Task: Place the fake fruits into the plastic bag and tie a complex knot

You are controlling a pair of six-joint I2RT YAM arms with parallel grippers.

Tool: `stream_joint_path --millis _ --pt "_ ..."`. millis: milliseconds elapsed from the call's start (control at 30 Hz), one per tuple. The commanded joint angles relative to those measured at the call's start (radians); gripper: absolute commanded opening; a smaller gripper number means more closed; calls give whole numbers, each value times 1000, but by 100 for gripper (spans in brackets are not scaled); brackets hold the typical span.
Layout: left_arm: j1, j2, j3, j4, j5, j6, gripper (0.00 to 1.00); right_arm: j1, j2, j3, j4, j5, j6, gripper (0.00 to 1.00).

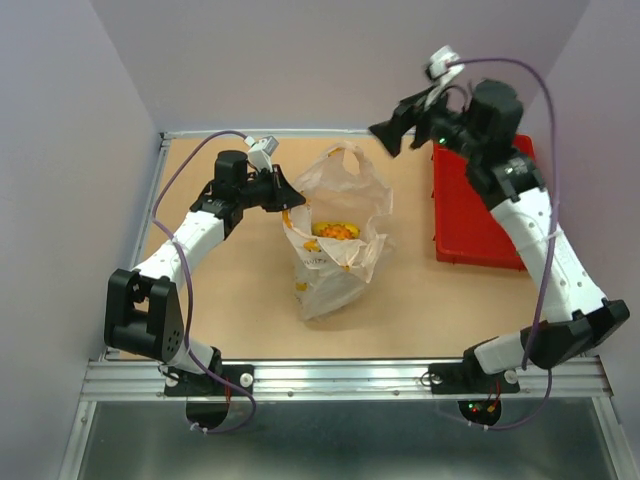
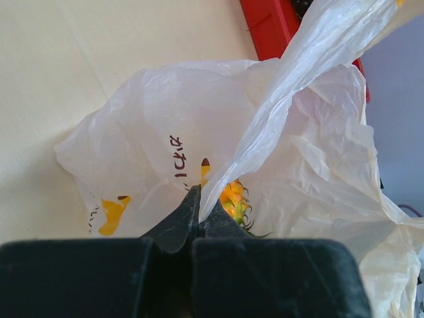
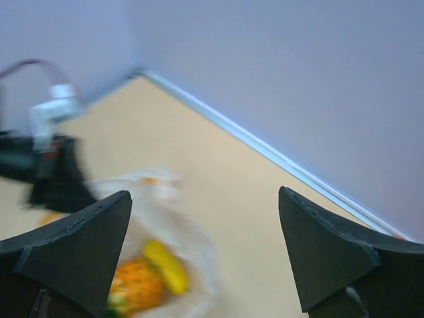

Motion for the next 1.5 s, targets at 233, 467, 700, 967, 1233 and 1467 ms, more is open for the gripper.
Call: stream_joint_path --millis 233,467,700,967,1233,1467 --pt "5 -20 34 41 26 -5 0 -681 491 425 -644 119 -226 100" --pt "8 -30 11 50 30 -17 0 -807 829 693 -780 218 -394 100" --pt "17 -37 -7 53 33 -28 0 -805 971 718 -676 242 -454 100" --pt "23 -34 -3 44 33 -16 0 -804 1080 654 -669 218 -434 98" --pt "25 -31 -4 42 34 -11 0 -805 1060 568 -697 37 -365 67" --pt "25 -16 2 50 41 -16 0 -801 959 448 -738 -116 -345 30"
